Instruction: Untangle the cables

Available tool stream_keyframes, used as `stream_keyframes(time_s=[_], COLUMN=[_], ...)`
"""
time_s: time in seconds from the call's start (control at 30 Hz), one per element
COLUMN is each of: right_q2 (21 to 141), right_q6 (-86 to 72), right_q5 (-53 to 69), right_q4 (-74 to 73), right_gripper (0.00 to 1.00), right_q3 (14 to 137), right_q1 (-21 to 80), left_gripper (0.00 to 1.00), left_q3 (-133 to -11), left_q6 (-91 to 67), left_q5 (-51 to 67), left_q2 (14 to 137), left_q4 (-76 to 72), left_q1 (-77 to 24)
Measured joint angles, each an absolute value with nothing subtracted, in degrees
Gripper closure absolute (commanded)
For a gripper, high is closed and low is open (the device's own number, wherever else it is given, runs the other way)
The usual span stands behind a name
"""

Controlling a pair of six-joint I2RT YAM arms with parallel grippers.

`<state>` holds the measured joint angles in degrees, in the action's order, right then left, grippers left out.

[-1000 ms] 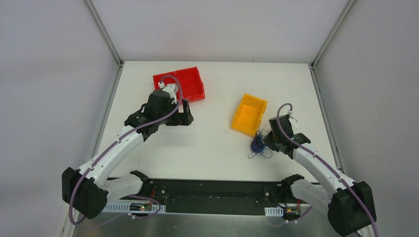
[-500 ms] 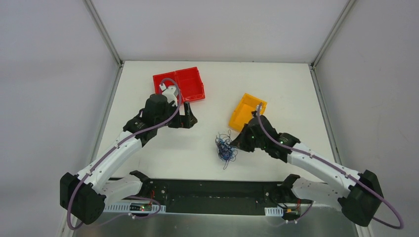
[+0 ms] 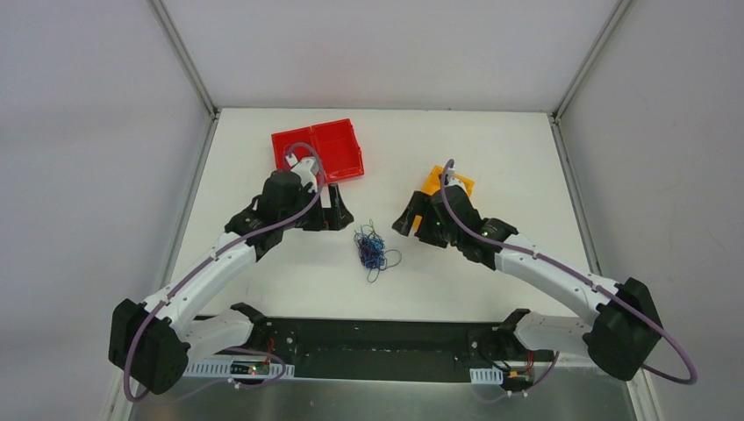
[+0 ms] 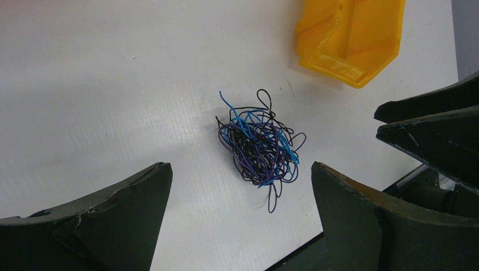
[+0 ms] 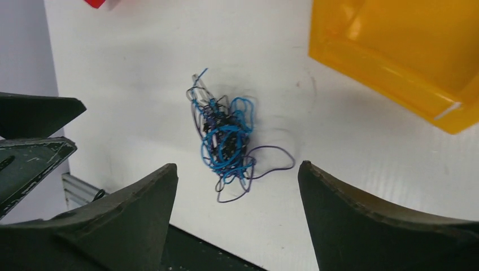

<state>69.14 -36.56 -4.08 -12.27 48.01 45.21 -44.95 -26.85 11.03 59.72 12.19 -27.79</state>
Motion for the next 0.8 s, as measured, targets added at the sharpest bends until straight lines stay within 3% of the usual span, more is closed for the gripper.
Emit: stream_keyframes(time_s=[0.4, 0.57, 0.7, 0.8], right_q2=[64.31, 64.58, 66.02, 69.73], right_q6=[-29.87, -28.71, -27.7, -26.65], right_q5=[-6.35, -1.58, 4.58, 7.73], right_q4=[-11.86, -9.1, -5.43, -3.27], right_gripper=[0.35, 0.41, 0.41, 0.35], right_q3=[41.95, 41.17, 39.97, 39.79], right_q1=[42.5, 42.46, 42.46, 42.46], left_gripper=[0.16, 0.32, 0.41, 0.43], left_q3=[-45.23, -46.89, -47.16, -47.16], left_q6=[-29.78, -30.96, -32.49, -33.41], left_q5=[14.87, 15.68, 16.34, 16.47], left_q2=[77.06, 83.31, 86.17, 87.48], left_q4=[6.72, 4.97, 3.2, 2.17], left_q1=[-33.58, -34.2, -34.2, -34.2])
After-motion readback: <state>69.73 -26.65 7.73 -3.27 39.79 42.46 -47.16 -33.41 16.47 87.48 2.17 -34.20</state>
